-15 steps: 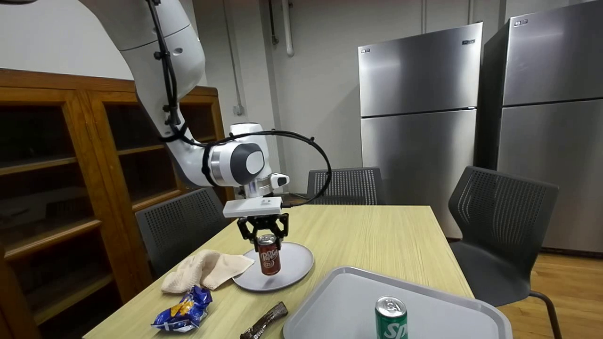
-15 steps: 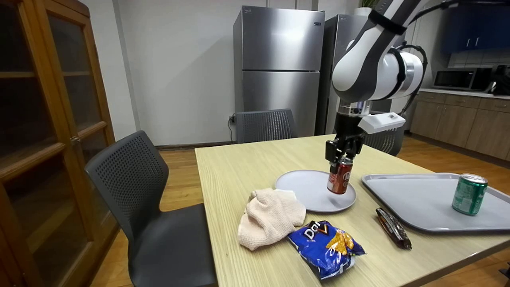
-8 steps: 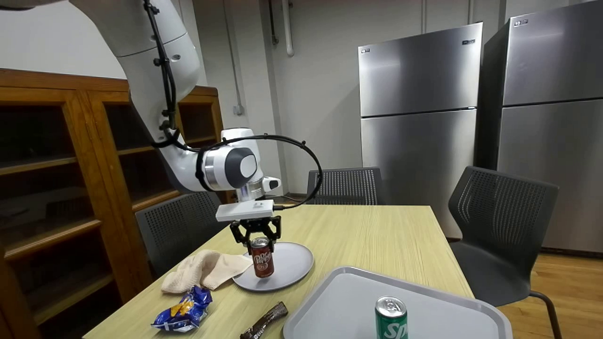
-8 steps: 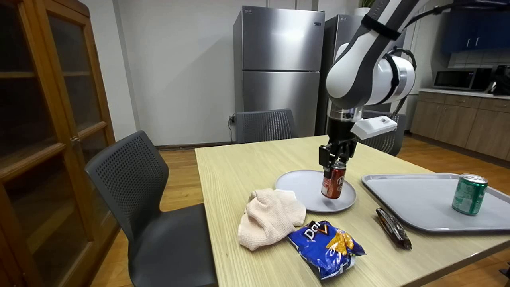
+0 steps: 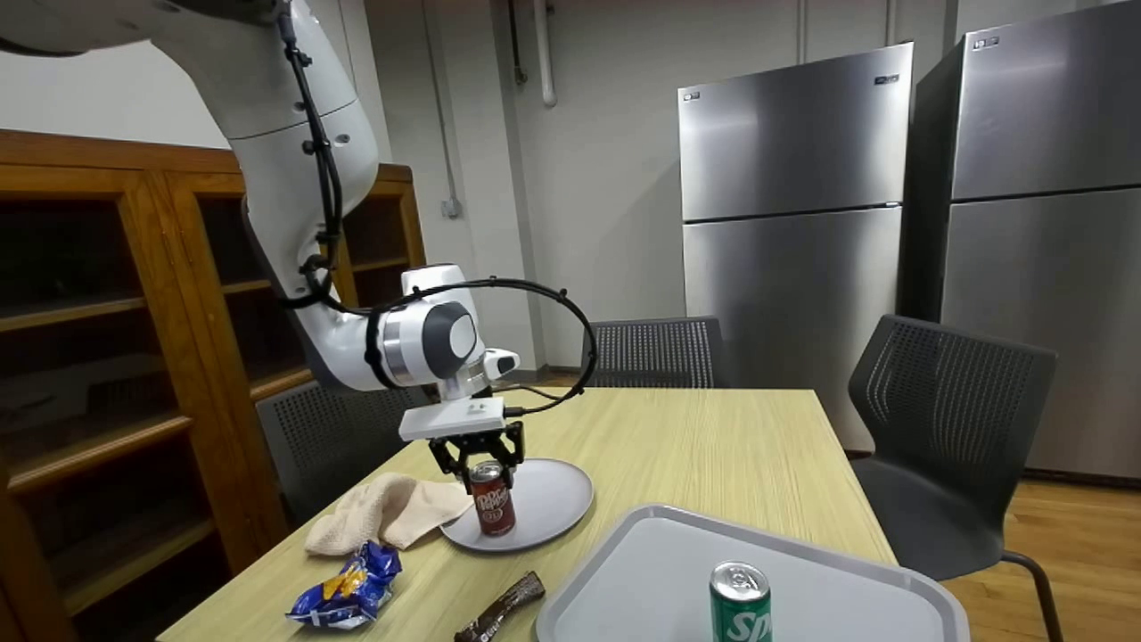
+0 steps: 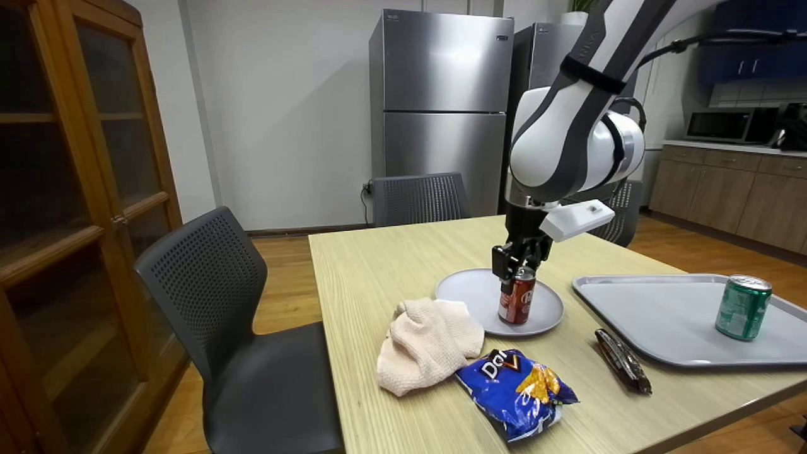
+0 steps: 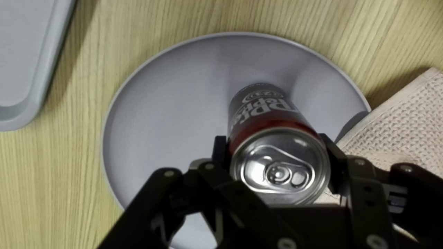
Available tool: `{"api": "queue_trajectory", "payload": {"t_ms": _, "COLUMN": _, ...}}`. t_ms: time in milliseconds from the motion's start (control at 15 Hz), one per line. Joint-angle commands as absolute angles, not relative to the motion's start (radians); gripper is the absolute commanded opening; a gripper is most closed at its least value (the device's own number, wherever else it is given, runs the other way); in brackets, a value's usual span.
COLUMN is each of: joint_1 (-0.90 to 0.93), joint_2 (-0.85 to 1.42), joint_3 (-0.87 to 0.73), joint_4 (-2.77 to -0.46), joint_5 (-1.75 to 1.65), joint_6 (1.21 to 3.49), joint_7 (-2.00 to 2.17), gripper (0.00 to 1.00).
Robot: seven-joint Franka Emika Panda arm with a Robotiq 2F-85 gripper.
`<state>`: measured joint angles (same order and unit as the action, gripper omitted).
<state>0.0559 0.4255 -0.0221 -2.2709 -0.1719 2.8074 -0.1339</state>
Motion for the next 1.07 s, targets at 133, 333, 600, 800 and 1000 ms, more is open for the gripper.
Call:
{"api": "queue_trajectory", "payload": {"t_ms": 133, "joint_1": 0.117, "joint_2": 0.437, "joint_3": -0.075, "joint_4": -2.258, "joint_5": -0.236, "joint_6": 2.829, "joint_7": -0.052, "gripper": 0.84}}
{"api": "queue_trajectory", "payload": {"t_ms": 333, "joint_1": 0.128, "joint_2": 0.436, "joint_3": -0.087, "joint_4": -2.257, "joint_5": -0.246, "joint_6": 2.823, "joint_7": -0.038, "gripper": 0.99}}
{"api": "queue_trajectory", "payload": {"t_ms": 600, "joint_1": 0.125, "joint_2": 0.429, "joint_3": -0.087, "joint_4": -2.261, "joint_5": -0.239, "joint_6": 2.814, "joint_7": -0.044, "gripper": 1.00}}
{"api": "queue_trajectory", "payload": {"t_ms": 800, "joint_1": 0.112, "joint_2": 0.402, "joint_3": -0.074, "joint_4": -2.282, "joint_5": -0.227, "joint_6": 2.817, "joint_7": -0.060, "gripper": 1.00}}
{"api": "queue_trajectory", "payload": {"t_ms": 1000, "joint_1": 0.097, "joint_2": 0.365, "joint_3": -0.062, "joint_4": -2.297, "joint_5": -0.210, "joint_6": 2.807, "joint_7": -0.071, "gripper": 1.00}}
